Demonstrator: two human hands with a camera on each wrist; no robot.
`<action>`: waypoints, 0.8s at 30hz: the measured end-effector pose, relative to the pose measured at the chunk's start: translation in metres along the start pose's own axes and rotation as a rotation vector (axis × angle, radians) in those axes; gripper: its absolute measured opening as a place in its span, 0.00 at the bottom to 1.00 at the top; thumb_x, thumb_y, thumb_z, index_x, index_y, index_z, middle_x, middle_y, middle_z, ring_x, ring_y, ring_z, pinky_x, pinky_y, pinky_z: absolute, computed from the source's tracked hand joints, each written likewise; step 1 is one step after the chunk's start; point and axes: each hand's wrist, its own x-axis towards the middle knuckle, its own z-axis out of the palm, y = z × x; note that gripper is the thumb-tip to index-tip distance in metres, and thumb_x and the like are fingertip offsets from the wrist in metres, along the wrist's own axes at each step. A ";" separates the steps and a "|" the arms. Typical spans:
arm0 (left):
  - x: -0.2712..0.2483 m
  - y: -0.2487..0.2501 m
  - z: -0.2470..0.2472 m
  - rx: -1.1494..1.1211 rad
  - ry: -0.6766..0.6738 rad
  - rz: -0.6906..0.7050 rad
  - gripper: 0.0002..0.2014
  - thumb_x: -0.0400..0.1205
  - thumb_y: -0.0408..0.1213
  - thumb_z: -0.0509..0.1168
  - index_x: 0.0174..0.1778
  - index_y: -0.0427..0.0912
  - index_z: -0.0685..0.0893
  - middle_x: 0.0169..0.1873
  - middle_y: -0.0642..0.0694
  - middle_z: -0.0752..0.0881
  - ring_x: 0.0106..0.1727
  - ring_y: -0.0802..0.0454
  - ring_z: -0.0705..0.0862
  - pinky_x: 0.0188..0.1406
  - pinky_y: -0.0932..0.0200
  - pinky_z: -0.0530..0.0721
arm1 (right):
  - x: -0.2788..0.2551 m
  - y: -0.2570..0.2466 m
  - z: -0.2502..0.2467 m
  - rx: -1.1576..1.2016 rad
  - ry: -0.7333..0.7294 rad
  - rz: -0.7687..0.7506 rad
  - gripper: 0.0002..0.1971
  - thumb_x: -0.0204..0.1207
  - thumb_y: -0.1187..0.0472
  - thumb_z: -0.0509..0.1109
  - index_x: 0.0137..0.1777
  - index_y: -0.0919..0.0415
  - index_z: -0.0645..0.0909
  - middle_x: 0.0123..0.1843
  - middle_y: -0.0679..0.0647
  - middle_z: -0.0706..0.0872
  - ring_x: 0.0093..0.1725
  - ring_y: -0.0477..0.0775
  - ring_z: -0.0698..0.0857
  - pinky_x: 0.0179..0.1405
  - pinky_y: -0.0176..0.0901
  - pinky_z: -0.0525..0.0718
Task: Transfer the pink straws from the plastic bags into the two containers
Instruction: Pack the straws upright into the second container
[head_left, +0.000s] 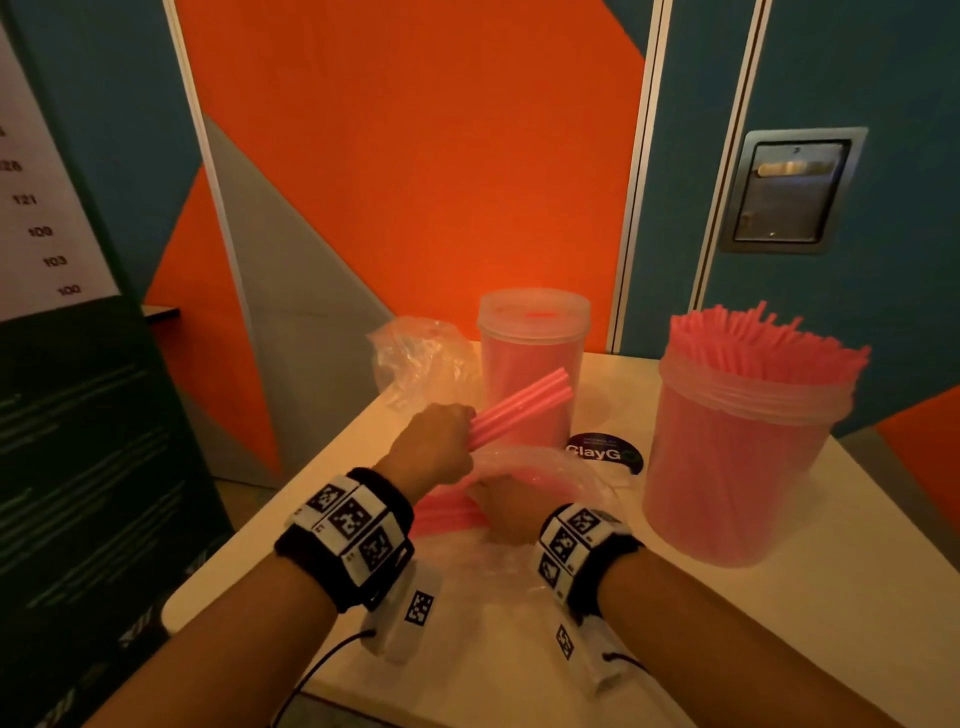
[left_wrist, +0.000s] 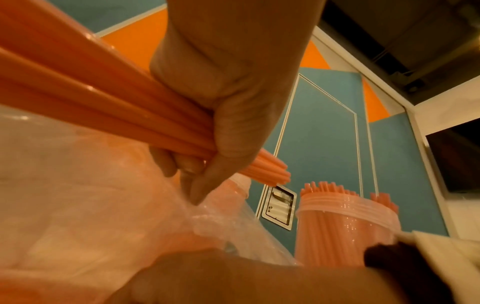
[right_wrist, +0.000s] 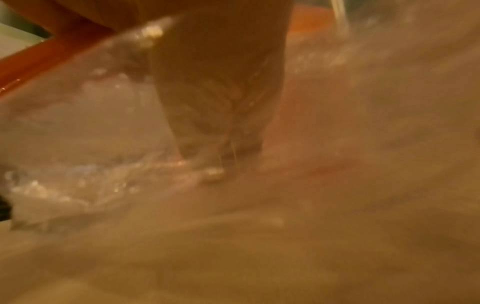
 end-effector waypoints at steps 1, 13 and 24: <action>0.000 0.000 0.000 -0.029 0.026 -0.008 0.13 0.75 0.31 0.67 0.55 0.40 0.79 0.50 0.39 0.84 0.50 0.41 0.84 0.41 0.55 0.80 | 0.002 -0.003 0.001 0.004 0.010 0.002 0.22 0.80 0.62 0.63 0.73 0.66 0.68 0.71 0.64 0.73 0.70 0.64 0.74 0.71 0.52 0.71; 0.000 0.000 -0.009 -0.193 0.174 0.033 0.09 0.74 0.30 0.66 0.43 0.44 0.72 0.38 0.44 0.78 0.38 0.45 0.77 0.34 0.58 0.74 | 0.026 -0.022 0.011 0.105 -0.052 0.266 0.21 0.85 0.60 0.52 0.76 0.66 0.65 0.76 0.66 0.68 0.75 0.65 0.69 0.70 0.51 0.71; -0.003 0.002 0.002 -0.208 0.142 0.022 0.09 0.74 0.31 0.66 0.50 0.38 0.79 0.43 0.39 0.83 0.44 0.38 0.83 0.38 0.54 0.81 | 0.018 -0.028 0.007 -0.002 -0.069 0.277 0.17 0.81 0.55 0.60 0.67 0.56 0.75 0.67 0.56 0.79 0.70 0.59 0.73 0.73 0.62 0.63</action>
